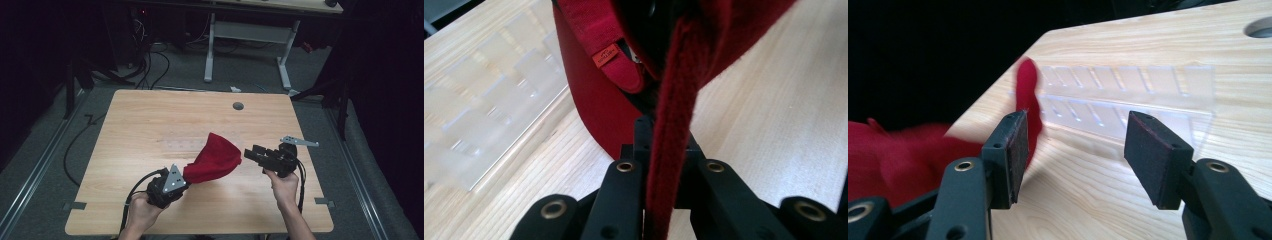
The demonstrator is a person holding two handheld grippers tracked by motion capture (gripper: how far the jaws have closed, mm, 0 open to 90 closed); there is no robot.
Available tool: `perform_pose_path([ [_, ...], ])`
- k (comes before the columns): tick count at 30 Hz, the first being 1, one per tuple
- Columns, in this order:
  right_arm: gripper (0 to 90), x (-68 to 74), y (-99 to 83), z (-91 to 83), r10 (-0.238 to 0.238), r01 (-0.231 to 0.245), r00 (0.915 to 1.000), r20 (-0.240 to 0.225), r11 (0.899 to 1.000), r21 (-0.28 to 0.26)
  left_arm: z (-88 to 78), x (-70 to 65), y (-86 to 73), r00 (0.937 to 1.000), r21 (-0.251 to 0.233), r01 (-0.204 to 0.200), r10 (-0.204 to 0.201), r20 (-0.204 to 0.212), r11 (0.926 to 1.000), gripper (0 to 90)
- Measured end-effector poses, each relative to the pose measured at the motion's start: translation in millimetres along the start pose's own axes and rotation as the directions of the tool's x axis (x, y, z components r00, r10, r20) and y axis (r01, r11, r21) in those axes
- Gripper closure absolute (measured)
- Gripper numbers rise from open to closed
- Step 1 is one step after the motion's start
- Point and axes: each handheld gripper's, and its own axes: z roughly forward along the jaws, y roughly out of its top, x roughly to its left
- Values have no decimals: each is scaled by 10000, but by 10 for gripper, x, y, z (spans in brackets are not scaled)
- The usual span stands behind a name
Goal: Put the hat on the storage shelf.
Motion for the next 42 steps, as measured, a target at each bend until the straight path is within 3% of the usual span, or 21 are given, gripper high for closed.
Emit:
perform_pose_path([
  [2, 427, -45, -46, -19, 211, -211, 9998, 57, 9998, -47, -35, 47, 20, 9997, -189, 222, -223, -81, 9996, 855],
  [6, 410, -114, -162, 4, -144, 120, 9965, 821, 9995, 306, -125, 122, 98, 9978, -551, 642, -650, -124, 9964, 855],
  [12, 394, -281, -435, 137, -572, 323, 9748, 2158, 9926, 1168, -182, 234, 184, 9918, -922, 1228, -1256, -252, 9881, 854],
  [18, 385, -409, -613, 233, -819, 318, 9518, 2956, 9848, 1708, -179, 320, 211, 9835, -1024, 1698, -1751, -455, 9801, 854],
  [21, 380, -451, -672, 266, -1253, 551, 9289, 3485, 9773, 2047, -172, 370, 239, 9785, -1265, 1891, -1976, -586, 9738, 854],
  [26, 371, -498, -752, 296, -1588, 688, 9010, 4037, 9711, 2284, -198, 450, 305, 9692, -1489, 2305, -2405, -526, 9616, 853],
  [30, 364, -469, -794, 331, -2321, 1258, 8678, 4395, 9580, 2575, -210, 522, 366, 9582, -1827, 2639, -2791, -624, 9471, 852],
  [33, 352, -444, -820, 365, -2865, 1736, 8428, 4556, 9460, 2737, -233, 563, 424, 9551, -1993, 2739, -2904, -584, 9409, 851],
  [37, 340, -444, -820, 368, -2827, 1698, 8453, 4535, 9467, 2737, -254, 604, 518, 9538, -2198, 2736, -2937, -638, 9364, 851],
  [42, 327, -440, -822, 371, -2827, 1691, 8460, 4521, 9463, 2755, -277, 665, 646, 9474, -2509, 2936, -3158, -525, 9224, 851],
])
